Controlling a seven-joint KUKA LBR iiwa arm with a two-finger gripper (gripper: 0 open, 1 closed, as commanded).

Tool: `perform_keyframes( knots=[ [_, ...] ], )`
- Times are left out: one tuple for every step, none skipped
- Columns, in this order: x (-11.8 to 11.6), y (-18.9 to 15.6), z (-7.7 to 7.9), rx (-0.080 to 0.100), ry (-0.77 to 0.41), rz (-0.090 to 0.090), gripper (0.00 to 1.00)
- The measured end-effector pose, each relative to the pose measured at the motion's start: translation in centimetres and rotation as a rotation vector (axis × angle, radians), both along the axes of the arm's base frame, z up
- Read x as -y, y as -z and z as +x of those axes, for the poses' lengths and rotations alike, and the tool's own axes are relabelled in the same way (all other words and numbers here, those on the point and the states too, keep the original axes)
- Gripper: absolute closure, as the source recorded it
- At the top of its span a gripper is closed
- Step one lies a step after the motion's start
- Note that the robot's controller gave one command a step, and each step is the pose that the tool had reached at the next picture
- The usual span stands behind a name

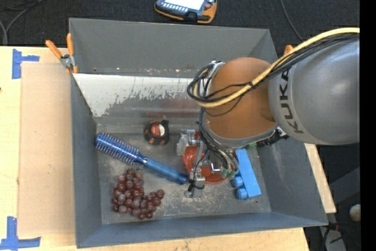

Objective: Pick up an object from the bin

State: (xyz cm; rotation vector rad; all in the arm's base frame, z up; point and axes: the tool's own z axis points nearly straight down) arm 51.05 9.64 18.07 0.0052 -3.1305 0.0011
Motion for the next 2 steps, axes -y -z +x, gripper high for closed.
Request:
perform_keyframes(
  knots=[
    [0.1, -0.4, 0.2, 0.008, 0.006, 0.001, 0.0],
    [-6.0, 11.6, 5.3, 0.004, -0.038, 0.003, 0.0]
  ],
)
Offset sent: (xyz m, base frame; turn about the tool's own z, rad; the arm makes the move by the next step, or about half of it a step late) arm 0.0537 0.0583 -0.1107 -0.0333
